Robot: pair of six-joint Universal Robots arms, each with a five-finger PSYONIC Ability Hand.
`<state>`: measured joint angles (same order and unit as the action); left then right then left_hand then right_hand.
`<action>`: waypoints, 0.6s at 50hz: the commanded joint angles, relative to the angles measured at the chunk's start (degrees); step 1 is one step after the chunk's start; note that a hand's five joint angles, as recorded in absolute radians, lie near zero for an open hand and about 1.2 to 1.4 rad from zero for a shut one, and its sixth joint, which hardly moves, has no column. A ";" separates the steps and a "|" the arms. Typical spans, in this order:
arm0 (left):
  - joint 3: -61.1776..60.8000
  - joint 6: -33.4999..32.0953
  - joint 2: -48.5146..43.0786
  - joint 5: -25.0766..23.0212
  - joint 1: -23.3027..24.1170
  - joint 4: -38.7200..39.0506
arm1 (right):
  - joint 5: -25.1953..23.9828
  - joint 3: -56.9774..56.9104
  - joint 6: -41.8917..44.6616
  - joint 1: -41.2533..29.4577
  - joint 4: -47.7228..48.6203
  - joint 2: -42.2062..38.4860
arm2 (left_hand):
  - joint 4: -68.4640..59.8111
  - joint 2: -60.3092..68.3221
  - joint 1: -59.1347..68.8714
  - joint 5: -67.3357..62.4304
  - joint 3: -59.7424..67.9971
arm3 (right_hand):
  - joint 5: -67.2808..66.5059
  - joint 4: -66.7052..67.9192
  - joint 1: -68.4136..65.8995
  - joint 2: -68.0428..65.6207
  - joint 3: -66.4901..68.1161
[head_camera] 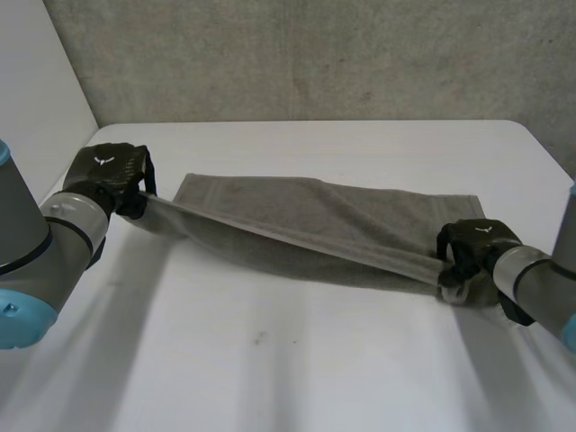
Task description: Fold the towel.
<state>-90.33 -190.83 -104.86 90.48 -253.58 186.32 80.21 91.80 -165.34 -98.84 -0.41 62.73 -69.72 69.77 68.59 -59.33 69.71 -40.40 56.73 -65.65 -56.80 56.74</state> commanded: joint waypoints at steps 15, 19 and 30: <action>-3.35 -0.60 6.58 -0.13 0.98 -8.42 | -8.57 -5.47 9.31 2.95 -13.25 17.76 | -10.28 10.23 11.41 -10.67 10.29 | -29.60 23.27 -14.35 -23.20 23.26; -4.41 -0.69 9.85 -0.21 0.98 -10.37 | -9.11 -8.39 15.14 3.30 -23.14 19.19 | -10.28 10.23 11.41 -10.67 10.29 | -29.60 23.27 -14.35 -23.20 23.26; -10.92 -5.78 9.68 -0.48 1.86 -13.88 | -7.96 -6.98 29.99 2.51 -35.27 18.13 | -10.28 10.23 11.41 -10.67 10.29 | -29.60 23.27 -14.35 -23.20 23.26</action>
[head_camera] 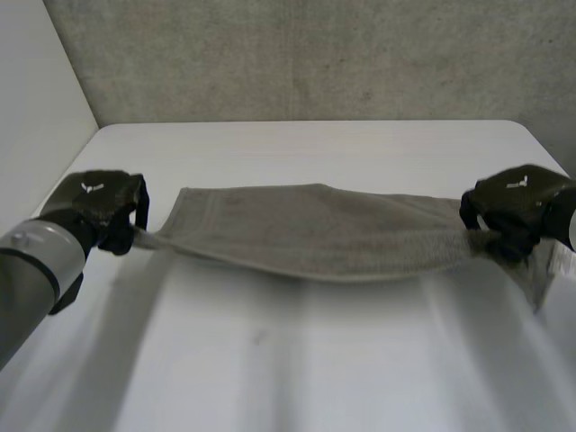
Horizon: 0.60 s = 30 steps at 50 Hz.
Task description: Fold the towel.
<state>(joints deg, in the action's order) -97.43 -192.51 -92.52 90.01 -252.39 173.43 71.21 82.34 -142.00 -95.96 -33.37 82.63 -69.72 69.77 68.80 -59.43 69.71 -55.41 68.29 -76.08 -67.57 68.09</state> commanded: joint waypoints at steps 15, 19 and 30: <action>16.96 -7.71 -24.10 0.34 2.60 7.52 | 12.01 -15.06 9.90 -7.84 10.13 -22.15 | -10.28 10.23 11.20 -10.57 10.29 | -14.59 11.71 -3.92 -12.43 11.91; 26.85 -6.21 -25.61 0.43 3.57 12.19 | 13.52 -22.57 6.38 -8.63 20.01 -23.39 | -10.28 10.23 11.20 -10.57 10.29 | -14.59 11.71 -3.92 -12.43 11.91; 43.47 6.61 -22.54 3.06 3.49 25.64 | 12.82 -21.87 -1.88 -9.78 55.17 -13.37 | -10.28 10.23 11.20 -10.57 10.29 | -14.59 11.71 -3.92 -12.43 11.91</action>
<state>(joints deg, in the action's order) -57.48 -191.26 -117.62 91.39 -248.69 194.76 85.07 56.39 -141.39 -105.72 8.94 62.96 -69.73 69.77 68.82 -59.44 69.72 -55.80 68.36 -77.79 -67.86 68.10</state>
